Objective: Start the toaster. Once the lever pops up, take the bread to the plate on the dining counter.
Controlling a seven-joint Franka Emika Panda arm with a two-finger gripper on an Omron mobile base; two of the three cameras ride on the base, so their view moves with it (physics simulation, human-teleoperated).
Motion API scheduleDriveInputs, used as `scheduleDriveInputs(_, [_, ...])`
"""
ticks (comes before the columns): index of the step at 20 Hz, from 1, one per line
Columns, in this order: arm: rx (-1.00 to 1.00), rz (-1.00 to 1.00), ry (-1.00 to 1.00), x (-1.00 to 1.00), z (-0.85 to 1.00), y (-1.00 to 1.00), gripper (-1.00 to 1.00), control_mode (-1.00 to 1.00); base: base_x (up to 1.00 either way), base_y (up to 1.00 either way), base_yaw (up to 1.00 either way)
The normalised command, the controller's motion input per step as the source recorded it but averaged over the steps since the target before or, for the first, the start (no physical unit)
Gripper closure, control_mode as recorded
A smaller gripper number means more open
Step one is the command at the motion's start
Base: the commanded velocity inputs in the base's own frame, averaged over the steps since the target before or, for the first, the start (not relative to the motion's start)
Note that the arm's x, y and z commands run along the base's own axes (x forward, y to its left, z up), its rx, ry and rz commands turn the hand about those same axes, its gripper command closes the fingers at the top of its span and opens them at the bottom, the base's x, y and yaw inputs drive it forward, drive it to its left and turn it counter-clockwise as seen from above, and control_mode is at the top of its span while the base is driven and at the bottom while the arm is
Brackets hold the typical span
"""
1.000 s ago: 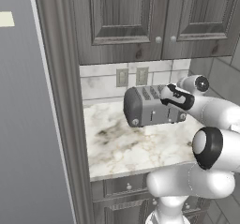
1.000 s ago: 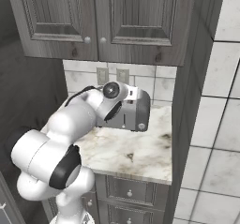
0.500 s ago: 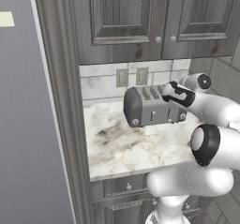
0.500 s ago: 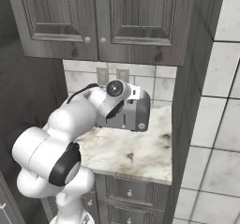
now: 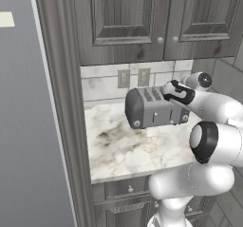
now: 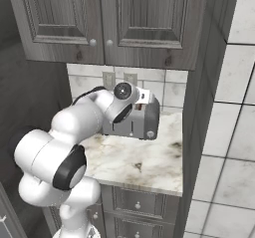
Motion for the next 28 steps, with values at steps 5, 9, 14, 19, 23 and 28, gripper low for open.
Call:
scheduleDriveInputs(5, [0.00,0.00,0.01,0.04,-0.02,0.00,-1.00,-1.00,0.00,0.00,0.00])
scheduleDriveInputs(9, [0.00,0.00,0.00,0.00,-0.08,0.00,-1.00,-1.00,0.00,0.00,0.00])
scheduleDriveInputs(14, [0.00,0.00,0.00,0.00,-0.05,0.00,-1.00,-1.00,0.00,0.00,0.00])
scheduleDriveInputs(19, [0.00,0.00,0.01,0.00,0.00,0.00,-1.00,-1.00,0.00,0.00,0.00])
scheduleDriveInputs(23, [0.00,0.00,0.00,0.00,-0.01,0.00,-1.00,-1.00,0.00,0.00,0.00])
scheduleDriveInputs(28, [0.00,0.00,0.02,0.03,0.00,0.00,-1.00,-1.00,0.00,0.00,0.00])
